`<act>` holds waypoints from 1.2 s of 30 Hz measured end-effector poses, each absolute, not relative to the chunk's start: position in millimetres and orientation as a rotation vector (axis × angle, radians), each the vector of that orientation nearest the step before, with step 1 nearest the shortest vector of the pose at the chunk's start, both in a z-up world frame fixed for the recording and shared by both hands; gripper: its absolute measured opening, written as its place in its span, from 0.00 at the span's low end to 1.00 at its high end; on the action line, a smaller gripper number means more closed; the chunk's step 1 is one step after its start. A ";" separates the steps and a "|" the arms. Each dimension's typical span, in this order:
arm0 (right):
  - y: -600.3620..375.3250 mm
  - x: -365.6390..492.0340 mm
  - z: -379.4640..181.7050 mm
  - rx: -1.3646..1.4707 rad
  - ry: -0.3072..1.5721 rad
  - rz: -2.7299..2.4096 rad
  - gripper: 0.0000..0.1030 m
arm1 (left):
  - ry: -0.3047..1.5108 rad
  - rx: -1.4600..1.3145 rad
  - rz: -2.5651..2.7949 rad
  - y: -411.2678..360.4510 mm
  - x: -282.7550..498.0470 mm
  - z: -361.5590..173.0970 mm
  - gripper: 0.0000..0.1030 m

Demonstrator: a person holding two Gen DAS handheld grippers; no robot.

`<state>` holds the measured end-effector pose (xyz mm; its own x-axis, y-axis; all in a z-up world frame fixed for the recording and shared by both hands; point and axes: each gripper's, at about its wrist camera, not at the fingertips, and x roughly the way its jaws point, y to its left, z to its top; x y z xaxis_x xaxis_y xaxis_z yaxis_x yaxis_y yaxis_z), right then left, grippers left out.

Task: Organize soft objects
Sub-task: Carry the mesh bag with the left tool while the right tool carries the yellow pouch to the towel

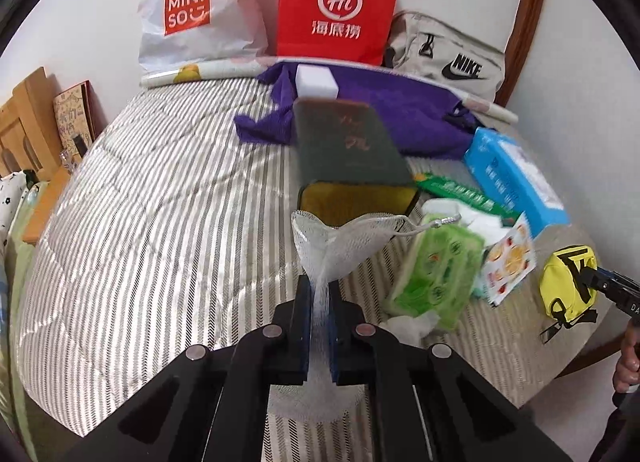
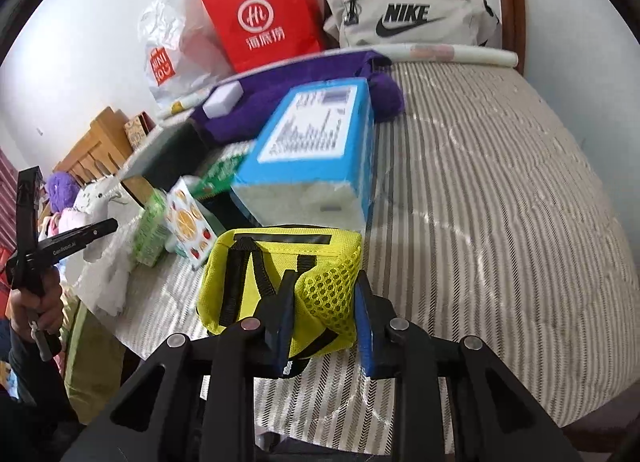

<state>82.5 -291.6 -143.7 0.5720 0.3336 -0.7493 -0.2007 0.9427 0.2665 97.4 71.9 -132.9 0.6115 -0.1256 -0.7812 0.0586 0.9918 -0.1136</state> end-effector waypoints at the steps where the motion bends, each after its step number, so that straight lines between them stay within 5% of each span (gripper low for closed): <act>1: -292.2 81.9 -139.8 0.160 0.904 0.318 0.26 | 0.901 -0.079 -0.108 71.6 97.2 -128.4 0.07; 18: -275.4 137.3 -69.6 0.164 0.805 0.400 0.26 | 0.862 -0.107 -0.112 71.2 160.4 -64.2 0.07; 36: -254.0 266.6 -64.4 0.163 0.798 0.338 0.26 | 0.910 -0.133 -0.183 52.5 285.0 -61.3 0.07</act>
